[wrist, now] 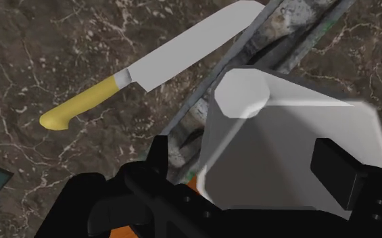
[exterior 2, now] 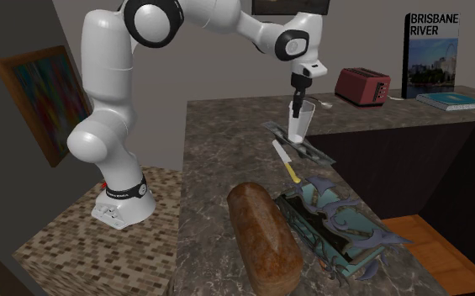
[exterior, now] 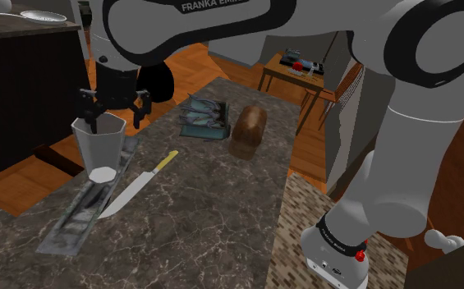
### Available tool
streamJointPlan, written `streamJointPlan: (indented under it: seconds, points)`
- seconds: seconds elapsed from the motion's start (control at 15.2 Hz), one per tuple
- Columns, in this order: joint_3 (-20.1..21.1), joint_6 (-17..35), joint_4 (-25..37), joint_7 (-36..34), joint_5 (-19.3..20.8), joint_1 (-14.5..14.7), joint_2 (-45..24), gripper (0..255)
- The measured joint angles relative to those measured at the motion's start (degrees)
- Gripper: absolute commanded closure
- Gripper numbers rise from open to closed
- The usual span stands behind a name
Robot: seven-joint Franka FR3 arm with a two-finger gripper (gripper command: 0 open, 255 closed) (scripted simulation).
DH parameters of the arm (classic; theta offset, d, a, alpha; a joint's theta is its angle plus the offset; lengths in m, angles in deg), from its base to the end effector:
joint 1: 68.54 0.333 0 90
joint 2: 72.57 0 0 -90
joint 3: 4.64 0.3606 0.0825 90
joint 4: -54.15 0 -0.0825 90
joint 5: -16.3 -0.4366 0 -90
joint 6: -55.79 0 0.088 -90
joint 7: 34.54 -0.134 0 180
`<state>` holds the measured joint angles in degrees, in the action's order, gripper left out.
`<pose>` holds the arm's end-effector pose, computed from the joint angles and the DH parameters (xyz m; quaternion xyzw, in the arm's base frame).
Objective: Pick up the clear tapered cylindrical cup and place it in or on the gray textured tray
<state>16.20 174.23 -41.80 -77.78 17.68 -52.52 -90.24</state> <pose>0.5892 0.4109 0.4390 -0.9959 0.0610 -0.0124 0.0662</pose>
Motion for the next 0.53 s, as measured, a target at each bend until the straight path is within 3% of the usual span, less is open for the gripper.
streamJointPlan:
  seconds: [0.26,0.53]
  points:
    - [0.14,-4.85,3.22,0.38,-0.66,-0.38,1.77,0]
    - [0.15,-5.44,3.57,0.47,-0.75,-0.45,1.97,0]
